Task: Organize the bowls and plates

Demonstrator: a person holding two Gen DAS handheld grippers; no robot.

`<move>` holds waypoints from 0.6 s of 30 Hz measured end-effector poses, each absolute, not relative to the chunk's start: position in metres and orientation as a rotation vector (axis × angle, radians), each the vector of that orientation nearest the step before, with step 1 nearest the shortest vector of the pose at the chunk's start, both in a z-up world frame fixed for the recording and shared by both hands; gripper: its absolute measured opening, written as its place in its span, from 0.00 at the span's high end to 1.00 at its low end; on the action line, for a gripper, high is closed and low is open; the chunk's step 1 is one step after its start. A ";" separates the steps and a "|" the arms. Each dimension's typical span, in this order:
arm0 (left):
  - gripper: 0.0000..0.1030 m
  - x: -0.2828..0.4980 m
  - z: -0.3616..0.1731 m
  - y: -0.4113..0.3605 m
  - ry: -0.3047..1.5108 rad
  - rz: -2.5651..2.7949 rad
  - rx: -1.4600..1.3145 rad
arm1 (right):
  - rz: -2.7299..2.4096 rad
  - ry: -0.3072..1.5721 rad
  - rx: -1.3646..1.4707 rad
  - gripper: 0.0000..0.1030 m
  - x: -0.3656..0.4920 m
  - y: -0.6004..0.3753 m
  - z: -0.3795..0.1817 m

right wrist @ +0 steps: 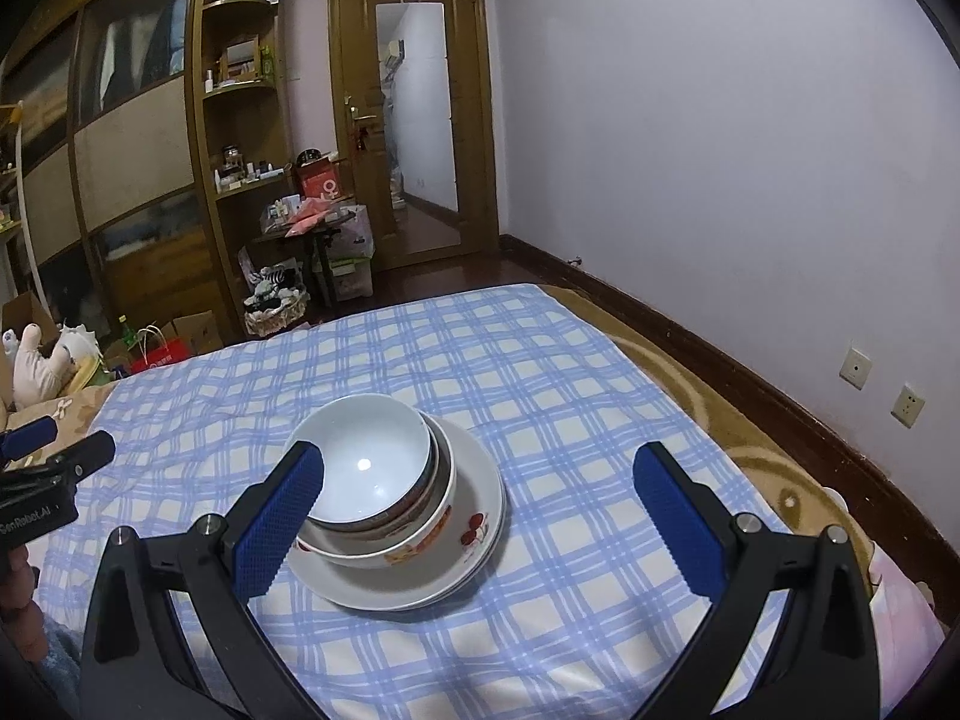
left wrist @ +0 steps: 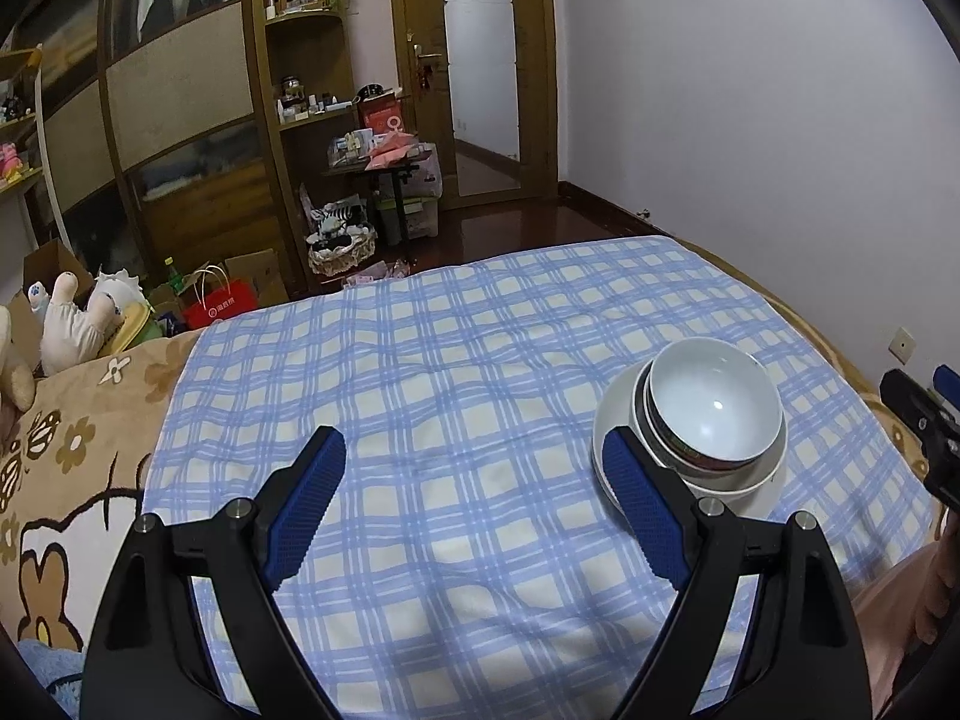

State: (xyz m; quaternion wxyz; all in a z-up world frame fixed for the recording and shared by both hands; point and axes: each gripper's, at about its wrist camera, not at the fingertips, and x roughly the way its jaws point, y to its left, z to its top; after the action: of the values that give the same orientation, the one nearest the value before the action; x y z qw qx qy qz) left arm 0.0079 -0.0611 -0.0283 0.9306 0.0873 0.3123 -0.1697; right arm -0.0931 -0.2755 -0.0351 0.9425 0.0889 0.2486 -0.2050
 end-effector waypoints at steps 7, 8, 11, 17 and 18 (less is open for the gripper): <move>0.16 0.002 -0.029 -0.065 0.625 -0.348 0.204 | -0.417 0.507 0.182 0.00 -0.093 -0.276 -0.035; 0.16 0.002 -0.029 -0.065 0.623 -0.343 0.205 | -0.418 0.506 0.182 0.00 -0.093 -0.276 -0.035; 0.16 0.001 -0.028 -0.065 0.616 -0.331 0.208 | -0.419 0.506 0.180 0.00 -0.093 -0.275 -0.034; 0.16 0.000 -0.027 -0.065 0.612 -0.332 0.212 | -0.416 0.506 0.176 0.00 -0.094 -0.275 -0.034; 0.16 0.000 -0.027 -0.064 0.611 -0.333 0.212 | -0.420 0.505 0.176 0.00 -0.094 -0.274 -0.034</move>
State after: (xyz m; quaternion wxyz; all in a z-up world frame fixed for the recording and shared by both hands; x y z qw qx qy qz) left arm -0.0004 -0.0641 -0.0265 0.9346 0.1039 0.2987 -0.1627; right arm -0.0937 -0.2744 -0.0336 0.9427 0.0863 0.2479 -0.2059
